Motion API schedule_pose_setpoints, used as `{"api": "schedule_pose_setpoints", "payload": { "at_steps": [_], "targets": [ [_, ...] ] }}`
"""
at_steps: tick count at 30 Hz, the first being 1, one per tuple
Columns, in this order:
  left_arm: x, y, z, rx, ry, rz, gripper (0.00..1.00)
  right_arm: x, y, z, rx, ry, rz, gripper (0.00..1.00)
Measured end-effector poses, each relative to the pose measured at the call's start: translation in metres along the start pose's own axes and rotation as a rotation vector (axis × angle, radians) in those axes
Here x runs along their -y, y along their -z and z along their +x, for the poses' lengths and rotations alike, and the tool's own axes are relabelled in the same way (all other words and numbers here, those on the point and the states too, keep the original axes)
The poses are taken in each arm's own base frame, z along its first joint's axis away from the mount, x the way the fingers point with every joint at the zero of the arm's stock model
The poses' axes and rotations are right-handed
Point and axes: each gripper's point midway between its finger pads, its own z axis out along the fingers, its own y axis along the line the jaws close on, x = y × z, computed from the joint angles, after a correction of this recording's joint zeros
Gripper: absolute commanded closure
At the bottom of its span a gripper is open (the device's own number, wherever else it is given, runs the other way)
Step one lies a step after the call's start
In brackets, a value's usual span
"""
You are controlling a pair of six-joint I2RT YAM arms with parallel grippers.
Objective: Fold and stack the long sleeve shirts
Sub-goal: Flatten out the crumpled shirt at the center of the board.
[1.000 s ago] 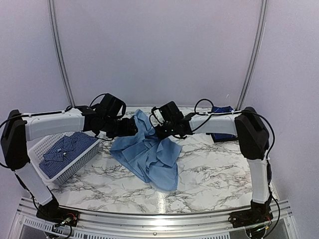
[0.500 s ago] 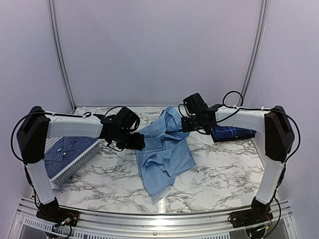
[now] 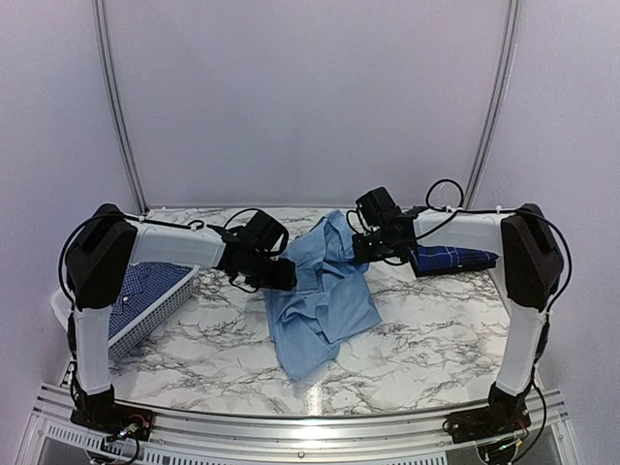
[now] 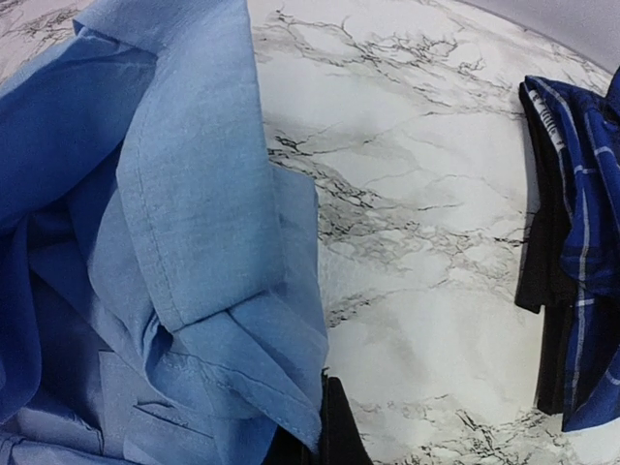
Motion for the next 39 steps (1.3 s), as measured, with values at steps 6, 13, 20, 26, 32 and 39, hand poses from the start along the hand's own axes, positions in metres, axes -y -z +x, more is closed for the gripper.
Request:
{"api": "schedule_pose_setpoints", "payload": {
  "at_steps": [6,13,20,26,32,39],
  "targets": [
    [0.019,-0.002,-0.004,-0.004,-0.006,0.087,0.5,0.001,-0.001,-0.003,0.005,-0.005,-0.005,1.0],
    [0.034,0.019,0.035,-0.073,-0.02,0.169,0.31,0.001,-0.001,-0.004,0.005,-0.004,-0.006,1.0],
    [0.063,0.049,0.062,-0.093,-0.076,0.241,0.37,0.002,-0.001,-0.006,0.009,-0.001,-0.005,1.0],
    [0.071,0.043,0.067,-0.097,-0.094,0.221,0.83,0.001,-0.001,-0.01,0.017,-0.002,-0.006,1.0],
    [0.068,0.043,0.065,-0.079,-0.111,0.169,1.0,0.006,-0.002,-0.013,0.019,-0.001,0.008,1.0],
    [0.102,0.114,0.084,-0.047,-0.22,0.32,1.0,0.04,-0.014,-0.049,0.06,-0.054,0.049,1.0]
  ]
}}
